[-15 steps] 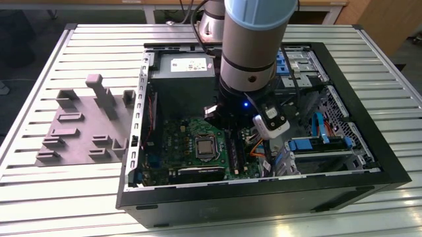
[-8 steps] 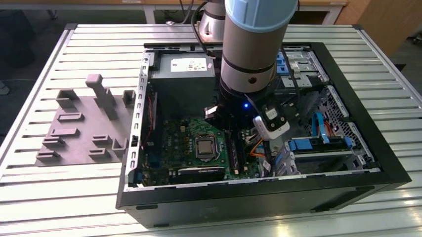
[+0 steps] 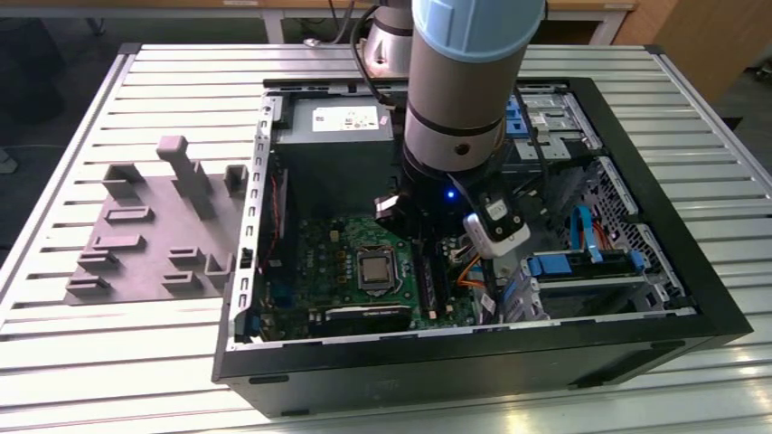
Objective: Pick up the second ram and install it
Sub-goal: 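Insert the second ram into the second slot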
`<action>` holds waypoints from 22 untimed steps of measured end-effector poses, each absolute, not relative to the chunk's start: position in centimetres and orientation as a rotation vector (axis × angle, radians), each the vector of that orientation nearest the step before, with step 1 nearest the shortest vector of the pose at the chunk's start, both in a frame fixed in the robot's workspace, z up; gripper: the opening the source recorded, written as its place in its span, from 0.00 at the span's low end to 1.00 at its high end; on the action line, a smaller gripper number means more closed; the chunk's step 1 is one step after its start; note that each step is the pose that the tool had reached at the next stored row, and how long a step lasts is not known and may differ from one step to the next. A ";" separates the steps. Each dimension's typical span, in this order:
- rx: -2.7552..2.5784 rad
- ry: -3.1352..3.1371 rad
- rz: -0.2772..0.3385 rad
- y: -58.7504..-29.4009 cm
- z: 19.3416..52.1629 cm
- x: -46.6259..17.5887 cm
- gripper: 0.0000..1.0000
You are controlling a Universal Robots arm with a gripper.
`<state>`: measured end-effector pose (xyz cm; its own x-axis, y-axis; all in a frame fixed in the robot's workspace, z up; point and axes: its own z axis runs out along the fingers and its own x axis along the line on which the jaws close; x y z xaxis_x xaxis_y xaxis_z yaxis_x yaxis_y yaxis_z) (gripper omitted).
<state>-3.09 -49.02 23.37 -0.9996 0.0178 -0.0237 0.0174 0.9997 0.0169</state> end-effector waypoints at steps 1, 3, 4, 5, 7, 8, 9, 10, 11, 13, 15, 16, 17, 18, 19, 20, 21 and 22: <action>0.027 3.117 0.026 -49.0 23.3 -3.1 0.11; 0.027 3.118 0.026 -49.0 23.3 -3.1 0.11; 0.027 3.117 0.026 -49.0 23.3 -3.1 0.11; 0.027 3.117 0.026 -49.0 23.3 -3.1 0.11; 0.027 3.117 0.030 -49.0 23.3 -3.1 0.11; 0.027 3.117 0.032 -49.0 23.3 -3.1 0.11; 0.027 3.117 0.034 -49.0 23.3 -3.1 0.11; 0.028 3.117 0.035 -49.0 23.3 -3.1 0.11; 0.027 3.117 0.036 -49.0 23.3 -3.1 0.11; 0.027 3.117 0.037 -49.0 23.3 -3.1 0.11; 0.028 3.117 0.039 -49.0 23.3 -3.0 0.11; 0.028 3.117 0.039 -49.0 23.3 -3.0 0.11; 0.028 3.117 0.039 -49.0 23.2 -3.0 0.11; 0.028 3.117 0.040 -49.0 23.2 -3.0 0.11; 0.028 3.117 0.040 -48.9 23.2 -3.0 0.11; 0.028 3.117 0.040 -48.9 23.2 -3.0 0.11; 0.027 3.117 0.040 -48.9 23.2 -3.0 0.11; 0.027 3.117 0.040 -48.9 23.2 -3.0 0.11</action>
